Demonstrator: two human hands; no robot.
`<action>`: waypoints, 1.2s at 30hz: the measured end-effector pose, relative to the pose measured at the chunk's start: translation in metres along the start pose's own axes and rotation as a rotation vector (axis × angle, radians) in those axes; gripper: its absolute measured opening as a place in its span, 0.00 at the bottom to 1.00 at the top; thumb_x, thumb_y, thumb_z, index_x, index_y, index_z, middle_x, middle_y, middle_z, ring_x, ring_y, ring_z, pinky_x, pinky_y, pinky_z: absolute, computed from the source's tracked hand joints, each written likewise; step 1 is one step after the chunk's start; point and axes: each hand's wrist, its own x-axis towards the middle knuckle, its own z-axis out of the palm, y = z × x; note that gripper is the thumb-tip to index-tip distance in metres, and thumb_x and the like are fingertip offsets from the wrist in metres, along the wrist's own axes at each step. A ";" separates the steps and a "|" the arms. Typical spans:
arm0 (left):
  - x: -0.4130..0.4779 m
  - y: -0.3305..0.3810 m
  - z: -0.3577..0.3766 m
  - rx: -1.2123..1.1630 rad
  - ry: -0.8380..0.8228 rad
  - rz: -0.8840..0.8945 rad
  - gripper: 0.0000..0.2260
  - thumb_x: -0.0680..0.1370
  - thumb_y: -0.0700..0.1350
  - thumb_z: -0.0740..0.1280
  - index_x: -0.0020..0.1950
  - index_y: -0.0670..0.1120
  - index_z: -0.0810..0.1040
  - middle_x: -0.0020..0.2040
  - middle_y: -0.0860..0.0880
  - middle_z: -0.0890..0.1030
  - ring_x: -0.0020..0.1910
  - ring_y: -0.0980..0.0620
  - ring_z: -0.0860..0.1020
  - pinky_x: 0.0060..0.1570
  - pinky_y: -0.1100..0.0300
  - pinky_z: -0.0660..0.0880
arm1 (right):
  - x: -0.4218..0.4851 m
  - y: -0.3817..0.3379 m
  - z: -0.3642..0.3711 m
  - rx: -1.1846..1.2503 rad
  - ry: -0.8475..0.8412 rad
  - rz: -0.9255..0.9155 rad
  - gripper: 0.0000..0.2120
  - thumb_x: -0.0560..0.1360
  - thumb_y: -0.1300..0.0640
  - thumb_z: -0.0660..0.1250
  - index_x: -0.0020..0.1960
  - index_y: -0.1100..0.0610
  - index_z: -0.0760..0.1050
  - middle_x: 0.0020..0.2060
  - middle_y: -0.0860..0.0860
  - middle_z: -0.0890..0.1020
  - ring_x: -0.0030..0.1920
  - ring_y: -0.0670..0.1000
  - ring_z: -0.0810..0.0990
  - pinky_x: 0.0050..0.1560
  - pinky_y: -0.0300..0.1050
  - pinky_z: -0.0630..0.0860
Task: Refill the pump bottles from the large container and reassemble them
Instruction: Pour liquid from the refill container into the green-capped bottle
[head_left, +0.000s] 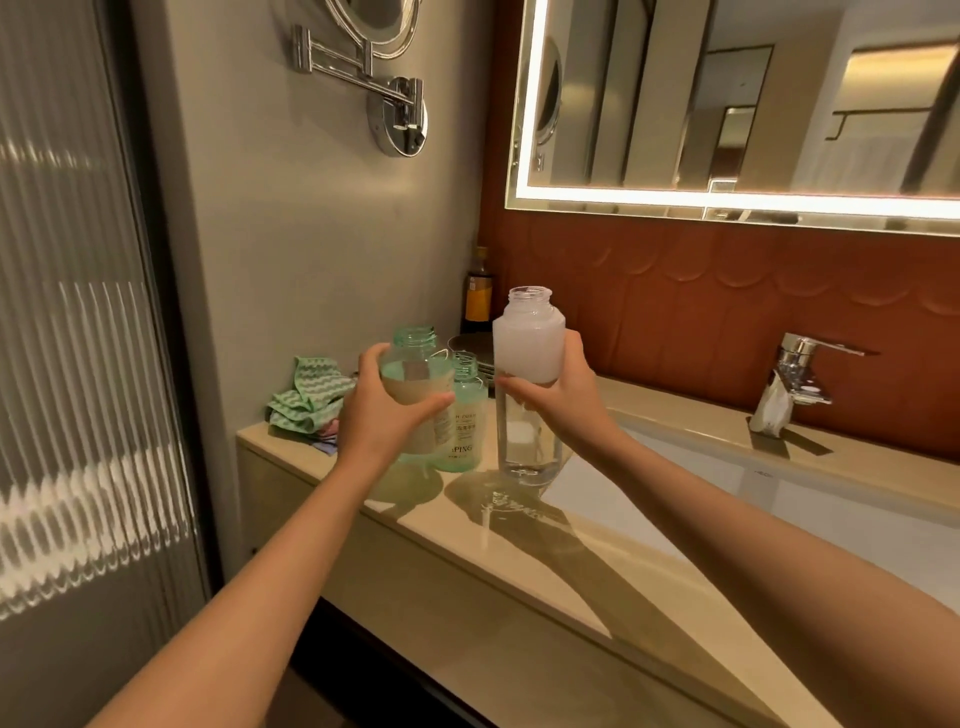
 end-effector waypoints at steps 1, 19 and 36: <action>-0.006 0.004 0.006 -0.015 -0.040 0.017 0.37 0.64 0.52 0.78 0.68 0.53 0.63 0.58 0.53 0.73 0.55 0.52 0.72 0.51 0.53 0.75 | -0.001 -0.003 -0.009 -0.012 0.009 -0.002 0.33 0.67 0.55 0.76 0.65 0.56 0.61 0.53 0.49 0.72 0.50 0.49 0.77 0.42 0.41 0.80; -0.069 0.018 0.099 0.054 -0.272 0.082 0.38 0.66 0.52 0.76 0.71 0.56 0.60 0.63 0.50 0.74 0.59 0.49 0.74 0.51 0.50 0.77 | -0.045 0.006 -0.103 -0.697 -0.039 -0.037 0.35 0.65 0.51 0.76 0.66 0.50 0.62 0.56 0.50 0.76 0.51 0.52 0.76 0.47 0.52 0.77; -0.073 0.015 0.102 0.081 -0.241 0.059 0.36 0.67 0.55 0.74 0.69 0.60 0.58 0.62 0.51 0.74 0.57 0.48 0.75 0.46 0.48 0.79 | -0.034 -0.003 -0.105 -0.997 -0.147 -0.087 0.38 0.65 0.52 0.76 0.68 0.51 0.60 0.59 0.53 0.76 0.54 0.56 0.77 0.52 0.54 0.78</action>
